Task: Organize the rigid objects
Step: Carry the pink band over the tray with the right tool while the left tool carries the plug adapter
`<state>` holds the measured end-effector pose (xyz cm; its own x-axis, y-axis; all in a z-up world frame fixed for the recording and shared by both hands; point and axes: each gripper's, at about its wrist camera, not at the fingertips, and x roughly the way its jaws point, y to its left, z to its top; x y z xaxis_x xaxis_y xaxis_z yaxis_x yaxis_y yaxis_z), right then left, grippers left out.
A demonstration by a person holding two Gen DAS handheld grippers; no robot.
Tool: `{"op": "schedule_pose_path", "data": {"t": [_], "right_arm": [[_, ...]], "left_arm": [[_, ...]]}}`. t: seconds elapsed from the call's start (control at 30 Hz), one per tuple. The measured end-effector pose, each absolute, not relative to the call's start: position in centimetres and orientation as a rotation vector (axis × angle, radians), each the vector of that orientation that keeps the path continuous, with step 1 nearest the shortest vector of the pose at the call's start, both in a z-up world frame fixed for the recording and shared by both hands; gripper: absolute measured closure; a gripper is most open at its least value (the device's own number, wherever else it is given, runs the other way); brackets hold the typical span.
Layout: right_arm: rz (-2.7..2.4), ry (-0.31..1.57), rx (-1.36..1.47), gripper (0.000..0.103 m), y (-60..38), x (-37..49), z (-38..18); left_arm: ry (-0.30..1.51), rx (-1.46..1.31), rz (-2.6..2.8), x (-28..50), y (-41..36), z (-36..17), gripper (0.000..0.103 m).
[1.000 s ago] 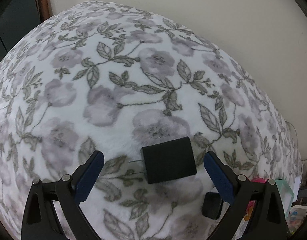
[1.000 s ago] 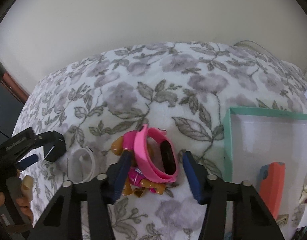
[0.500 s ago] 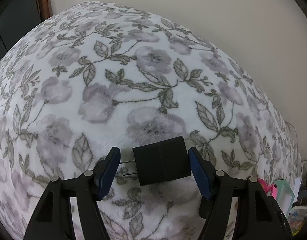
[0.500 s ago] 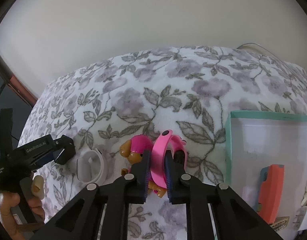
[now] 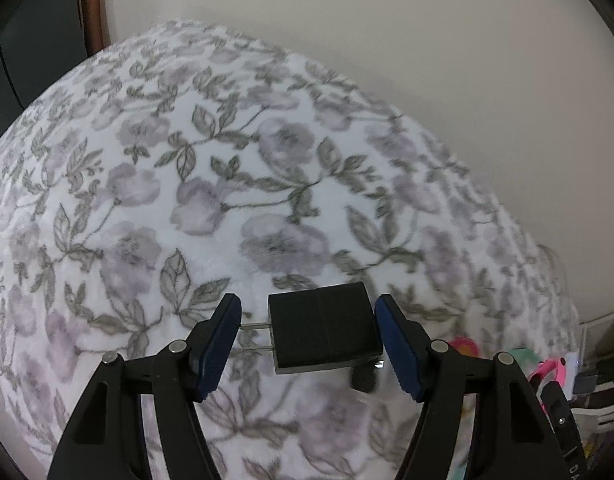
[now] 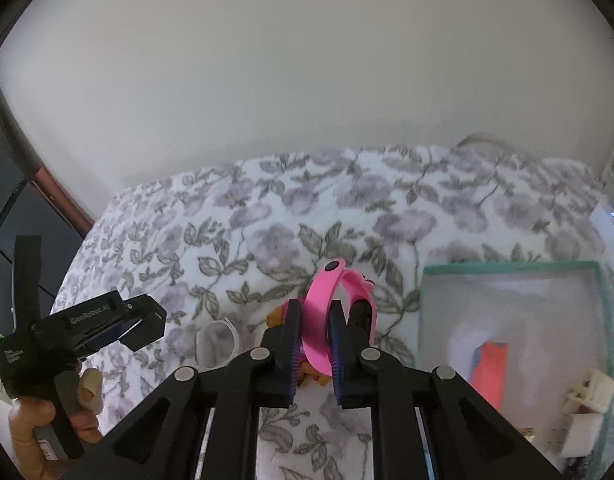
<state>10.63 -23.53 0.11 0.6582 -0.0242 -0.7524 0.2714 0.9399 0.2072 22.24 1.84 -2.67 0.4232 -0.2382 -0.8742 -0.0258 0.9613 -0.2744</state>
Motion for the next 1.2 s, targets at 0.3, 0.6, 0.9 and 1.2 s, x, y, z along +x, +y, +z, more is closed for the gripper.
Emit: {"op": "schedule_pose_path", "data": {"t": [0.3, 0.6, 0.9, 1.2], "right_arm": [[-0.191, 0.745, 0.345, 0.089, -25.4, 7.1, 5.7], [-0.295, 0.641, 0.343, 0.089, -29.6, 1.5, 10.9], [-0.449, 0.677, 0.349, 0.089, -35.8, -1.3, 10.1], [-0.489, 0.794, 0.437, 0.089, -40.3, -1.3, 4.9]], "left_arm": [[1.022, -0.257, -0.225, 18.4, -2.2, 4.6, 0.033], [0.983, -0.244, -0.384, 13.0, -9.8, 8.1, 0.033], [1.004, -0.132, -0.525, 9.1, -17.8, 5.9, 0.033], [1.068, -0.046, -0.607, 7.6, -22.7, 2.0, 0.032]]}}
